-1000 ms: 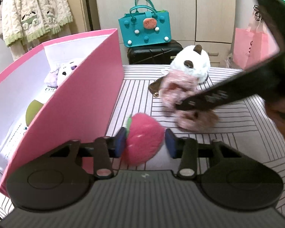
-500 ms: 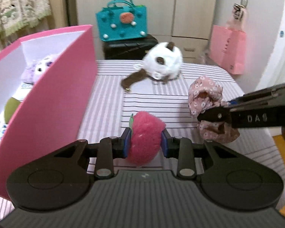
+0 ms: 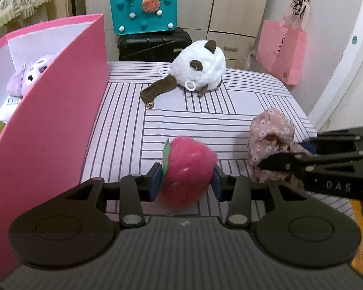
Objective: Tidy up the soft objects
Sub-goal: 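Lift both held plush and cloth and carry them over the pink box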
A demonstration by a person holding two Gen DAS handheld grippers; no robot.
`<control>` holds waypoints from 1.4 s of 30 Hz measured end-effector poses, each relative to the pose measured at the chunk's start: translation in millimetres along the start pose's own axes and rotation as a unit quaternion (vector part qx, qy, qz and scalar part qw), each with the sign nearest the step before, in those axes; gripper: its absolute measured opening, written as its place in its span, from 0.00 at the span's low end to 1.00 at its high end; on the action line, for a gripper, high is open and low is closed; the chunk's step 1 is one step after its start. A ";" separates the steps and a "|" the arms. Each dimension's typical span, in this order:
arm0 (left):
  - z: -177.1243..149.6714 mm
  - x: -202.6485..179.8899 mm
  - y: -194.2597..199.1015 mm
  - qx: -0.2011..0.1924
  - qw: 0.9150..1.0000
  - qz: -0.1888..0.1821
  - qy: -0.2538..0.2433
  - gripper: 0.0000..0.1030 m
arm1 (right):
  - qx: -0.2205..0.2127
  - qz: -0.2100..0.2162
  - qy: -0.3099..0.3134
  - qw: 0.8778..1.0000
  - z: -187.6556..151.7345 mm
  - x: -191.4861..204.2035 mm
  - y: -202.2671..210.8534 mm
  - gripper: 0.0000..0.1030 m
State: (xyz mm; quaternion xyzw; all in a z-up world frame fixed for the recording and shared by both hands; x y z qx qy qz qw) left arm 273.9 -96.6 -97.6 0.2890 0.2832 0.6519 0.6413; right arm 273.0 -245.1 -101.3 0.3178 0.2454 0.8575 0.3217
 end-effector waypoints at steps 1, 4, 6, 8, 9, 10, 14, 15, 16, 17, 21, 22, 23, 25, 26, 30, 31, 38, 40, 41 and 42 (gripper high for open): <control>0.5 -0.2 -0.5 -0.001 1.000 -0.002 0.002 0.40 | 0.000 0.000 -0.001 1.000 -0.8 -0.4 -0.4 0.25; 0.3 -1.2 -0.6 -0.007 1.000 -0.006 0.007 0.40 | 0.003 0.001 -0.007 1.000 -1.6 -2.4 -1.9 0.25; 0.7 -0.3 -2.5 -0.007 1.000 -0.008 0.015 0.40 | 0.005 0.000 -0.007 1.000 -2.2 -2.9 -2.9 0.27; 1.3 1.3 -3.7 -0.011 1.000 -0.009 0.022 0.40 | 0.005 -0.002 -0.007 1.000 -2.6 -2.6 -3.7 0.28; 1.4 1.7 -4.4 -0.014 1.000 -0.007 0.021 0.38 | 0.003 -0.003 -0.009 1.000 -2.6 -2.8 -4.1 0.27; 1.5 2.0 -4.9 -0.016 1.000 -0.006 0.021 0.37 | 0.002 -0.003 -0.012 1.000 -2.7 -3.1 -4.4 0.27; 2.5 5.1 -5.7 -0.017 0.999 -0.014 0.025 0.33 | -0.004 -0.011 -0.021 1.000 -3.9 -3.4 -4.3 0.27; 2.9 5.7 -5.0 -0.015 0.999 -0.019 0.026 0.33 | -0.005 -0.014 -0.023 1.000 -3.8 -3.1 -3.8 0.27; 3.4 6.3 -4.1 -0.012 0.999 -0.027 0.026 0.33 | -0.005 -0.017 -0.026 1.000 -3.6 -2.3 -3.3 0.27; 3.7 6.9 -2.7 -0.008 0.999 -0.033 0.027 0.33 | -0.004 -0.020 -0.025 0.999 -3.6 -0.8 -2.9 0.26; 4.0 7.1 1.0 0.006 0.998 -0.057 0.022 0.33 | -0.003 -0.014 -0.029 0.999 -3.2 7.1 0.7 0.26; 3.9 7.1 0.9 0.010 0.998 -0.060 0.019 0.33 | -0.002 -0.014 -0.029 0.999 -3.2 8.6 1.2 0.26; 2.9 6.5 0.9 0.012 0.998 -0.061 0.014 0.33 | -0.003 -0.016 -0.028 0.999 -3.2 10.2 2.0 0.26; 2.6 6.5 2.6 0.015 0.998 -0.067 0.007 0.33 | -0.003 -0.018 -0.029 0.999 -4.1 13.1 4.5 0.26; 2.7 6.4 4.4 0.016 0.997 -0.071 0.002 0.33 | -0.002 -0.019 -0.031 0.999 -4.7 14.4 5.8 0.26; 3.0 5.7 13.2 0.020 0.996 -0.082 -0.016 0.33 | 0.004 -0.031 -0.026 0.999 -9.3 22.7 11.0 0.26; 2.3 4.8 15.5 0.023 0.996 -0.084 -0.023 0.33 | 0.005 -0.031 -0.027 0.999 -10.7 24.9 12.2 0.26; -3.5 4.8 33.5 0.037 0.993 -0.099 -0.056 0.33 | 0.008 -0.022 -0.028 0.999 -13.8 47.4 19.8 0.26; -2.9 6.8 42.2 0.033 0.992 -0.103 -0.065 0.33 | 0.010 -0.020 -0.024 0.999 -13.2 56.0 23.4 0.26; -2.5 8.1 47.1 0.033 0.991 -0.109 -0.069 0.33 | 0.011 -0.018 -0.021 1.000 -12.5 60.9 26.2 0.26; -2.0 9.7 51.5 0.034 0.990 -0.116 -0.070 0.33 | 0.011 -0.017 -0.020 1.000 -11.5 64.3 28.6 0.27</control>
Point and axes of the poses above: each gripper's, at about its wrist camera, not at the fingertips, and y roughly against the way its jaws point, x to its left, z to its top, the point moved 6 cm from there along -y, roughly the way its jaws point, and after that the axes turned 12 degrees about z, right-handed, at the moved point
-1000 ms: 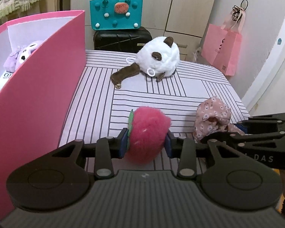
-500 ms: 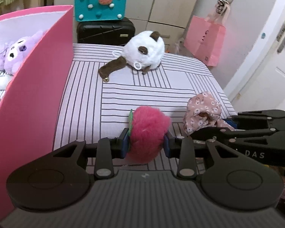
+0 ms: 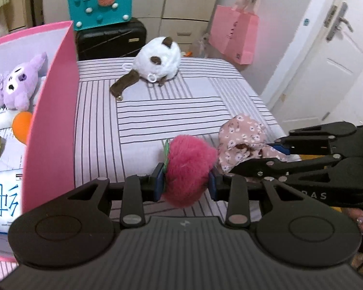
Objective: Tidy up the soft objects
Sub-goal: 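Lift both held plush and cloth and carry them over the pink box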
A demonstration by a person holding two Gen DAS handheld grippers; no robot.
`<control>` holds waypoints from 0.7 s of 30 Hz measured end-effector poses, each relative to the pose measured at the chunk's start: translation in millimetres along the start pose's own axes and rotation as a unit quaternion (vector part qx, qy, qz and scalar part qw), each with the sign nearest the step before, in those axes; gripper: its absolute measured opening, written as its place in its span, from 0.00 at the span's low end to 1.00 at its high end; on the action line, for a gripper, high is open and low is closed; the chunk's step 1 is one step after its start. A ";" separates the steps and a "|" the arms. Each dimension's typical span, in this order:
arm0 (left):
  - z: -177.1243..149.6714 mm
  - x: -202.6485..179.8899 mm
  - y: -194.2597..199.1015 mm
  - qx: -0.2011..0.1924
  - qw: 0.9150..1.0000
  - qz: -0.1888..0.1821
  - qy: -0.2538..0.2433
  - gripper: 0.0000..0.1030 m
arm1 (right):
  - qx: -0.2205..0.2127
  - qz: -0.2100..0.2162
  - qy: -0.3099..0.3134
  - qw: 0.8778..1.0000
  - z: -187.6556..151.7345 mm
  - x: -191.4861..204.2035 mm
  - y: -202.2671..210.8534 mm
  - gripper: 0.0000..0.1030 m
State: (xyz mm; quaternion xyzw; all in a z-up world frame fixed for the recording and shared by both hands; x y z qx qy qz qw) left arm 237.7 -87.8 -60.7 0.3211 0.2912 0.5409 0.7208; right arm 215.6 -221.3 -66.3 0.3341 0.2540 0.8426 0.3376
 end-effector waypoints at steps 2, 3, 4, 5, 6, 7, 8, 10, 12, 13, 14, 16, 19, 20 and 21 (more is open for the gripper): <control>0.1 1.8 9.5 0.003 1.000 -0.012 -0.003 0.33 | -0.001 0.001 0.002 1.000 2.0 6.5 5.7 0.27; 0.2 3.0 14.3 0.002 1.000 -0.019 -0.004 0.33 | -0.001 0.001 0.003 1.000 3.3 9.9 9.4 0.27; 0.8 4.9 19.1 -0.001 1.000 -0.021 -0.004 0.33 | 0.000 0.004 0.004 1.000 4.6 13.5 12.5 0.27; 1.7 7.0 23.3 -0.002 1.000 -0.021 -0.007 0.33 | 0.003 0.015 0.002 1.000 5.4 17.3 14.7 0.27; 2.5 9.1 26.6 -0.001 1.000 -0.024 -0.007 0.33 | 0.006 0.030 -0.003 1.000 6.4 21.1 16.5 0.27; 3.2 12.2 30.1 0.002 1.000 -0.028 -0.004 0.33 | 0.007 0.042 -0.010 0.999 8.0 24.4 19.0 0.27; 3.6 15.2 34.0 0.006 0.999 -0.035 -0.003 0.33 | 0.009 0.047 -0.011 0.999 9.9 28.4 21.1 0.27; 4.0 20.5 41.7 0.014 0.999 -0.045 -0.002 0.33 | 0.011 0.055 -0.007 0.998 14.0 37.1 25.6 0.27; 4.6 26.1 50.9 0.018 0.999 -0.050 -0.005 0.33 | 0.013 0.063 -0.006 0.998 18.5 45.4 29.2 0.27; 5.1 29.4 56.7 0.020 0.998 -0.052 -0.007 0.33 | 0.014 0.067 -0.005 0.998 20.8 49.2 30.6 0.27; 6.0 32.4 61.4 0.020 0.998 -0.054 -0.007 0.33 | 0.016 0.070 -0.002 0.997 23.6 54.2 32.6 0.27; 7.2 39.0 73.3 0.015 0.998 -0.052 -0.010 0.33 | 0.017 0.070 0.007 0.997 28.1 63.2 35.1 0.27; 9.4 50.8 93.2 0.004 0.999 -0.050 -0.011 0.33 | 0.019 0.077 0.021 0.997 35.8 77.5 37.5 0.27; 10.0 54.9 98.6 0.003 0.999 -0.052 -0.009 0.33 | 0.019 0.080 0.024 0.996 37.6 81.3 38.4 0.27; 10.3 59.2 104.6 0.002 0.999 -0.053 -0.009 0.33 | 0.019 0.084 0.031 0.996 40.6 86.7 39.0 0.27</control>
Point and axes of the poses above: each gripper's, at about its wrist camera, not at the fingertips, and y roughly against the way its jaws point, x to its left, z to its top, the point moved 6 cm from there along -y, roughly the way its jaws point, and after that the axes turned 12 degrees about z, right-handed, at the moved point
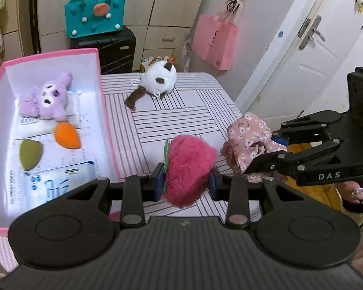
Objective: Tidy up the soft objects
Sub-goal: 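Lift both held plush and cloth and carry them over the pink box, then lower the strawberry plush and floral cloth into the box and open both tools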
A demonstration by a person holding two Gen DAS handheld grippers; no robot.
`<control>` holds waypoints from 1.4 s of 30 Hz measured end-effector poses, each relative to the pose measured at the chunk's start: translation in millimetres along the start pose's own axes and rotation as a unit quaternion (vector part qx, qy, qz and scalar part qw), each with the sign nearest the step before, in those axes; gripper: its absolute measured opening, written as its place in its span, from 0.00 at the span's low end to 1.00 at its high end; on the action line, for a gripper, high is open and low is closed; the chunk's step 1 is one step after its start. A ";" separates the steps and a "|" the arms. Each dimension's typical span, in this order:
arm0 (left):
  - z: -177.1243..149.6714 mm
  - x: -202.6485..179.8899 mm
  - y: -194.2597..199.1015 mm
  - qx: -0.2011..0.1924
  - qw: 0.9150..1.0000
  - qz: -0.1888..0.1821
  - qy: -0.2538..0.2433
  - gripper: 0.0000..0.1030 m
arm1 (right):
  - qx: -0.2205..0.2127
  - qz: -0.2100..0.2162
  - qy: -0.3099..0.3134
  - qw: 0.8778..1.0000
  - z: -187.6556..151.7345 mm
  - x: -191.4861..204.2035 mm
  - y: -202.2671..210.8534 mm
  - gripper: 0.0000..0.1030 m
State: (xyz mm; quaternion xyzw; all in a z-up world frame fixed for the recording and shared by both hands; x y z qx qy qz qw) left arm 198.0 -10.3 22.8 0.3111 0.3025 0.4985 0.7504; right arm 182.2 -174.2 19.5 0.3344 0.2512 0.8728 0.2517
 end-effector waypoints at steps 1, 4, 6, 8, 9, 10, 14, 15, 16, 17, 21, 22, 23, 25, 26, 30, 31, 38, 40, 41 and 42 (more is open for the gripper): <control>0.0 3.6 5.8 -0.001 1.000 -0.001 0.000 0.33 | 0.000 0.002 0.006 1.000 3.2 5.3 -0.8 0.27; -2.4 17.2 18.9 0.018 1.000 -0.023 0.012 0.33 | 0.000 0.012 0.021 1.000 12.7 20.4 -4.1 0.27; -3.2 25.0 26.9 0.013 1.000 -0.015 0.010 0.33 | 0.001 0.019 0.027 0.999 19.8 29.7 -7.6 0.27; -1.7 34.5 36.4 0.005 1.000 -0.005 0.012 0.33 | 0.003 0.022 0.036 0.999 27.7 38.9 -10.7 0.27; -0.5 38.7 42.0 0.000 1.000 -0.002 0.009 0.33 | 0.003 0.022 0.044 0.999 32.6 44.2 -12.5 0.27; 1.4 43.7 47.9 -0.007 1.000 0.004 0.008 0.33 | 0.004 0.023 0.050 0.998 37.0 48.9 -13.9 0.27; 10.0 66.0 68.6 -0.037 0.999 0.034 0.007 0.33 | 0.003 0.027 0.078 0.997 56.5 65.8 -21.0 0.27; 12.1 73.6 71.7 -0.042 0.998 0.041 0.010 0.33 | 0.004 0.028 0.084 0.996 61.4 68.6 -24.1 0.27; 13.9 81.7 73.8 -0.046 0.998 0.049 0.016 0.33 | 0.004 0.030 0.089 0.996 66.1 70.6 -27.7 0.27; 15.2 89.1 75.3 -0.049 0.997 0.056 0.022 0.33 | 0.005 0.031 0.093 0.995 70.3 72.4 -31.1 0.27; 18.2 118.8 72.8 -0.047 0.995 0.075 0.043 0.33 | 0.010 0.036 0.105 0.994 86.8 74.8 -50.6 0.27; 18.7 126.1 69.6 -0.044 0.995 0.079 0.049 0.33 | 0.013 0.038 0.107 0.994 90.1 74.7 -55.3 0.27; 19.1 133.4 67.2 -0.040 0.995 0.080 0.053 0.33 | 0.015 0.039 0.109 0.993 94.1 74.4 -61.7 0.27; 20.7 144.8 59.8 -0.033 0.994 0.082 0.060 0.33 | 0.020 0.044 0.113 0.992 103.9 73.3 -76.1 0.27; 21.9 150.5 55.3 -0.029 0.994 0.083 0.062 0.33 | 0.023 0.046 0.114 0.992 107.6 72.7 -82.2 0.27; 25.4 165.3 32.1 -0.003 0.995 0.084 0.060 0.33 | 0.037 0.031 0.133 0.990 125.4 67.2 -115.0 0.28; 26.8 168.6 26.6 0.006 0.995 0.084 0.056 0.33 | 0.042 0.030 0.134 0.990 129.4 64.5 -123.2 0.28; 33.7 176.2 -1.4 0.030 0.994 0.101 0.014 0.33 | 0.085 0.019 0.147 0.985 142.2 43.6 -167.3 0.27; 33.5 178.2 -13.8 0.045 0.994 0.098 0.011 0.33 | 0.105 -0.001 0.165 0.981 139.6 38.3 -180.7 0.27; 32.9 179.1 -20.7 0.052 0.994 0.097 0.011 0.33 | 0.113 -0.022 0.188 0.975 137.5 36.5 -187.5 0.27; 32.4 179.5 -26.9 0.057 0.994 0.096 0.008 0.33 | 0.117 -0.038 0.203 0.971 137.0 34.7 -193.2 0.27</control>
Point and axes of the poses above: each gripper's, at about its wrist camera, not at the fingertips, and y roughly against the way its jaws point, x to its left, z to its top, the point moved 6 cm from there along -y, roughly the way its jaws point, and after that the axes turned 12 degrees about z, right-handed, at the moved point
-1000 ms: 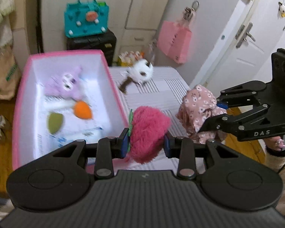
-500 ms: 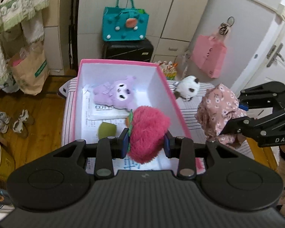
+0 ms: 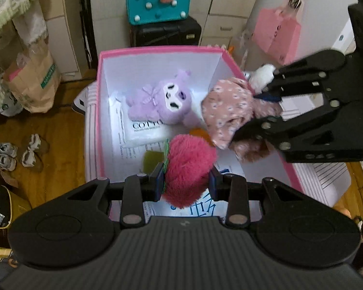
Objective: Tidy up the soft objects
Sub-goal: 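Lower the strawberry plush and floral cloth into the box and open both tools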
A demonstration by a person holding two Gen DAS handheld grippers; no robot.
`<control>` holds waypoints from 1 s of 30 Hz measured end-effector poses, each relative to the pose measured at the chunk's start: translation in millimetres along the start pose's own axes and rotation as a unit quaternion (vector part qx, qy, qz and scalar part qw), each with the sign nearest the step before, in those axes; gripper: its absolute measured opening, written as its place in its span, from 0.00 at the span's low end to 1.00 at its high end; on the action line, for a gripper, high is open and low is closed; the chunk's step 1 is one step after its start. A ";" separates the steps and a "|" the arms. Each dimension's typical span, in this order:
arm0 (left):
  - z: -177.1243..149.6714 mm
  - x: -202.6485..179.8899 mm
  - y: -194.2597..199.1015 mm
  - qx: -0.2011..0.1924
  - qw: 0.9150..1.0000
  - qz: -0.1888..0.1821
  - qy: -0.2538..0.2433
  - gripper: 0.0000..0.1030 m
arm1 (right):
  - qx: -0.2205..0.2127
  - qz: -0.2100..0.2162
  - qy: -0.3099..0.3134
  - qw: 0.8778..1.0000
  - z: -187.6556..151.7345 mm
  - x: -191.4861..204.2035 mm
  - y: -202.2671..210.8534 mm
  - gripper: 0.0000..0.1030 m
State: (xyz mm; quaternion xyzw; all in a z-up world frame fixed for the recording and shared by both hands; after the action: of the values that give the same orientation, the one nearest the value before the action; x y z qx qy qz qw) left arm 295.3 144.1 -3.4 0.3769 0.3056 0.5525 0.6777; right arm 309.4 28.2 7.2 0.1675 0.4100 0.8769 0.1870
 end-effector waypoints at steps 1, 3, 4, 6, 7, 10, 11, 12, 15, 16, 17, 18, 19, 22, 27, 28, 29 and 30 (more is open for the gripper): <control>-0.3 -0.7 -5.0 0.003 1.000 0.002 -0.002 0.33 | 0.007 -0.002 0.003 1.000 -1.5 -2.0 -3.7 0.27; -1.3 -11.0 -11.0 -0.011 0.999 0.024 -0.035 0.33 | 0.016 0.022 -0.009 1.000 -2.0 -5.7 -9.4 0.27; -2.2 -18.3 -12.4 -0.014 0.998 0.031 -0.054 0.33 | 0.018 0.028 -0.012 0.999 -2.0 -6.4 -10.4 0.27; -3.0 -29.4 -16.0 0.003 0.998 0.012 -0.062 0.33 | 0.019 0.025 -0.005 0.999 -1.6 -6.4 -9.8 0.27; -3.1 -32.3 -17.9 0.011 0.998 0.009 -0.061 0.33 | 0.021 0.026 -0.003 0.999 -2.3 -5.6 -9.0 0.27; 0.2 -33.2 -23.3 0.012 0.998 0.014 -0.062 0.33 | 0.036 0.024 0.010 0.999 -3.3 -5.6 -11.9 0.27; 1.1 -31.9 -26.2 0.017 0.998 0.016 -0.056 0.33 | 0.043 0.022 0.014 0.999 -2.9 -5.8 -14.6 0.27; 1.4 -30.8 -29.8 0.022 0.998 0.017 -0.051 0.33 | 0.052 0.022 0.019 0.998 -4.2 -4.7 -16.4 0.27; 1.8 -25.4 -43.4 0.045 0.998 0.022 -0.043 0.34 | 0.074 0.026 0.035 0.996 -7.4 -1.8 -23.0 0.27; 1.1 -24.5 -47.4 0.056 0.997 0.018 -0.043 0.35 | 0.081 0.030 0.039 0.996 -8.7 -0.7 -25.3 0.27; 0.5 -22.2 -49.5 0.065 0.997 0.013 -0.039 0.35 | 0.088 0.035 0.043 0.995 -10.4 0.5 -27.4 0.27; -0.5 -18.3 -51.4 0.070 0.997 0.010 -0.030 0.36 | 0.095 0.040 0.046 0.994 -12.2 1.9 -29.3 0.27; -0.5 -13.8 -53.1 0.074 0.997 0.011 -0.022 0.36 | 0.101 0.046 0.048 0.993 -14.1 3.7 -30.7 0.27; 1.7 -2.0 -53.1 0.069 0.998 0.011 0.003 0.37 | 0.119 0.060 0.067 0.989 -20.5 11.1 -35.7 0.27; 3.0 -7.0 -45.2 0.039 0.999 0.021 -0.002 0.44 | 0.125 0.031 0.084 0.988 -19.8 13.8 -49.2 0.32; 3.0 -7.3 -44.3 0.040 0.999 0.019 0.000 0.45 | 0.126 0.034 0.079 0.988 -20.1 14.1 -50.3 0.32; 2.4 -6.9 -42.4 0.040 0.999 0.018 0.006 0.46 | 0.124 0.038 0.072 0.989 -21.0 14.4 -49.5 0.32; 1.4 -5.5 -40.1 0.038 0.999 0.020 0.010 0.48 | 0.122 0.039 0.069 0.989 -21.9 15.0 -47.6 0.33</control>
State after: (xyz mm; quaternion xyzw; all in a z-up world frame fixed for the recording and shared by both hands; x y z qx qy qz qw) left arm 316.1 134.3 -36.8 0.4029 0.3261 0.5574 0.6486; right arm 295.5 49.1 -41.2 0.1437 0.5189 0.8365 0.1018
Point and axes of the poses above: each gripper's, at about its wrist camera, not at the fingertips, and y roughly against the way its jaws point, x to its left, z to its top, the point moved 6 cm from there along -y, roughly the way its jaws point, and after that the axes turned 12 degrees about z, right-handed, at the moved point
